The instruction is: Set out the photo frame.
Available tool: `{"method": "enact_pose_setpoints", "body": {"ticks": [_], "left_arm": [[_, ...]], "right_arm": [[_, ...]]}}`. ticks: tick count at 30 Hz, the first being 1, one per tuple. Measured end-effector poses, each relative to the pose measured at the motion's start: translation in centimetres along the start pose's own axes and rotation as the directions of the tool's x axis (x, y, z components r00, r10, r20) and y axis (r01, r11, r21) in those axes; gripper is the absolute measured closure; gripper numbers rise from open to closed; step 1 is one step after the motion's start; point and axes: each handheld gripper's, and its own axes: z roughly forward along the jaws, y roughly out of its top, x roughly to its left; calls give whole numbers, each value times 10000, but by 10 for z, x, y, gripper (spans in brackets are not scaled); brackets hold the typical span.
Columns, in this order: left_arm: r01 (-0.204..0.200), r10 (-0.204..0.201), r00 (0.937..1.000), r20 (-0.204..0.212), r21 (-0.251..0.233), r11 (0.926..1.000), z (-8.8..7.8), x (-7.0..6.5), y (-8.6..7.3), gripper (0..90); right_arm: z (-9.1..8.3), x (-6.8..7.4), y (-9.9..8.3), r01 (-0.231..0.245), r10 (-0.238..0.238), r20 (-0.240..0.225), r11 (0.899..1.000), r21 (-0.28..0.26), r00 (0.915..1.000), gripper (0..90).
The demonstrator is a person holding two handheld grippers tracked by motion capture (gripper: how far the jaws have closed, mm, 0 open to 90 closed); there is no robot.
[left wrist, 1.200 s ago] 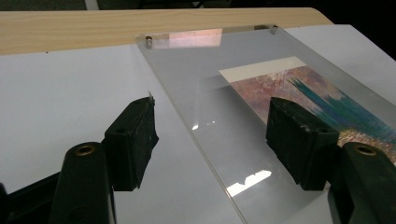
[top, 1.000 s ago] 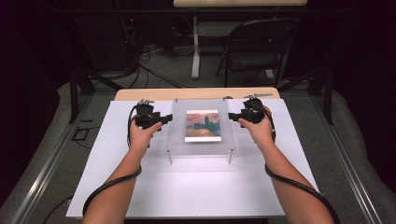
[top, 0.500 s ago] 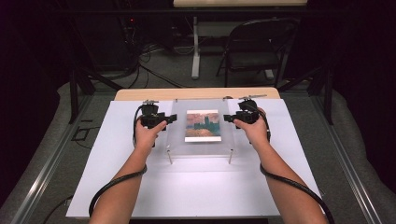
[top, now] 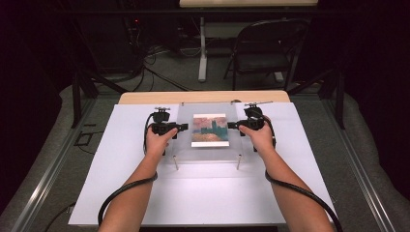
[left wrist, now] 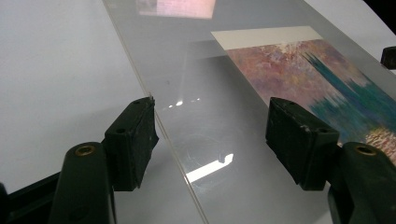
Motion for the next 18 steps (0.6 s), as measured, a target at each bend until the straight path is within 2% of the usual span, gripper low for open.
{"method": "enact_pose_setpoints", "body": {"ticks": [4,8,13,18], "left_arm": [[101,-102,9999,133,67,9999,1,2,0,323],[313,-314,9993,206,50,9995,3,3,1,315],[379,-383,9987,327,122,9992,6,6,2,288],[542,-546,9977,405,132,9984,11,9,5,266]], "right_arm": [[4,1,0,51,-52,79,9999,148,10000,319],[7,-2,0,-116,116,-7,9998,175,9999,315],[13,-7,0,-594,599,-179,9978,281,9980,308],[17,-11,4,-594,601,-196,9976,346,9980,309]]}}
